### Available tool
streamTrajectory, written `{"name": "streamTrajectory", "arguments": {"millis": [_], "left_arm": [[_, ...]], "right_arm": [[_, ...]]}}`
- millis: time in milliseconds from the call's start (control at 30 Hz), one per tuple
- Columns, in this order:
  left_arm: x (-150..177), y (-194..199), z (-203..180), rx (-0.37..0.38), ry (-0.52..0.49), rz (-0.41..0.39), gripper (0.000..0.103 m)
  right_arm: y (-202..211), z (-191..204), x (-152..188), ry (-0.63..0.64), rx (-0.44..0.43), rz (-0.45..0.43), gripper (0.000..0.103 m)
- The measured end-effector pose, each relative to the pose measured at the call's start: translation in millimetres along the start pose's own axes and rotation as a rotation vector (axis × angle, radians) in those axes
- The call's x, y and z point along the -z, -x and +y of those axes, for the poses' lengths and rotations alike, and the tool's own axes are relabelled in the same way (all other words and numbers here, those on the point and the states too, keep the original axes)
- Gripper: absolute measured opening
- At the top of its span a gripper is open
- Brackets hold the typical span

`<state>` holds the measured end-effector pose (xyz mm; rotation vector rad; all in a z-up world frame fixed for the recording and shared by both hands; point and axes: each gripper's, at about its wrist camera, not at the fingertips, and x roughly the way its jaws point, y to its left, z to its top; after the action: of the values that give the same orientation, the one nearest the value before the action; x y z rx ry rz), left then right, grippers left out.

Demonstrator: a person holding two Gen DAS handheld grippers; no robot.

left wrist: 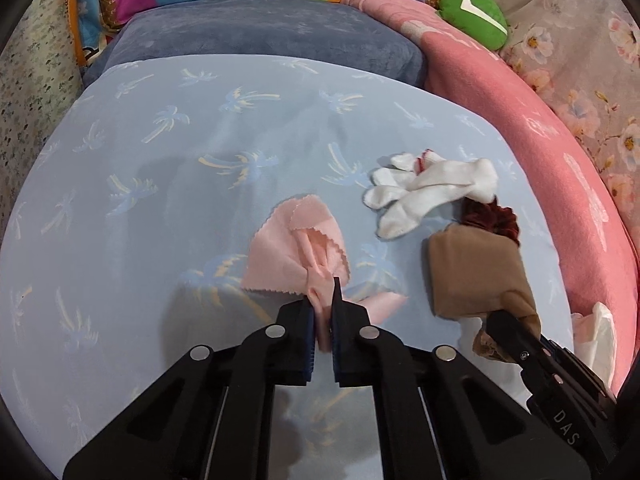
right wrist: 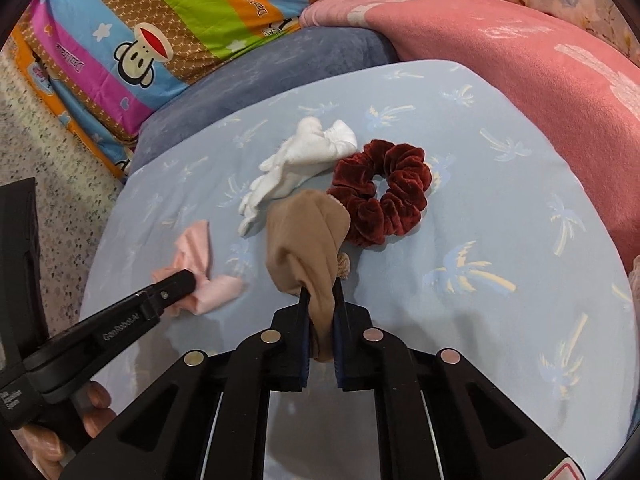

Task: Collect trash
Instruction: 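Carry the pink cloth with the left and beige stocking with the right over the bin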

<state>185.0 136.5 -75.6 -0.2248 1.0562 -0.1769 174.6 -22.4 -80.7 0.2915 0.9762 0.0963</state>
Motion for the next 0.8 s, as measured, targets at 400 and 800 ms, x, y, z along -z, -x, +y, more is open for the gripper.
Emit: {"name": "streamTrajectory", "arguments": {"millis": [400,800], "left_arm": [[15,36,-40,0.045,-0.078,-0.043,0.006],[37,68,-108,0.092,-0.206,-0.091,0.006]], "right_arm": [[67,-5,9,-0.016,-0.015,-0.087,0.008],[135,-49,25,-0.079,0.004,-0.188,0.008]]}}
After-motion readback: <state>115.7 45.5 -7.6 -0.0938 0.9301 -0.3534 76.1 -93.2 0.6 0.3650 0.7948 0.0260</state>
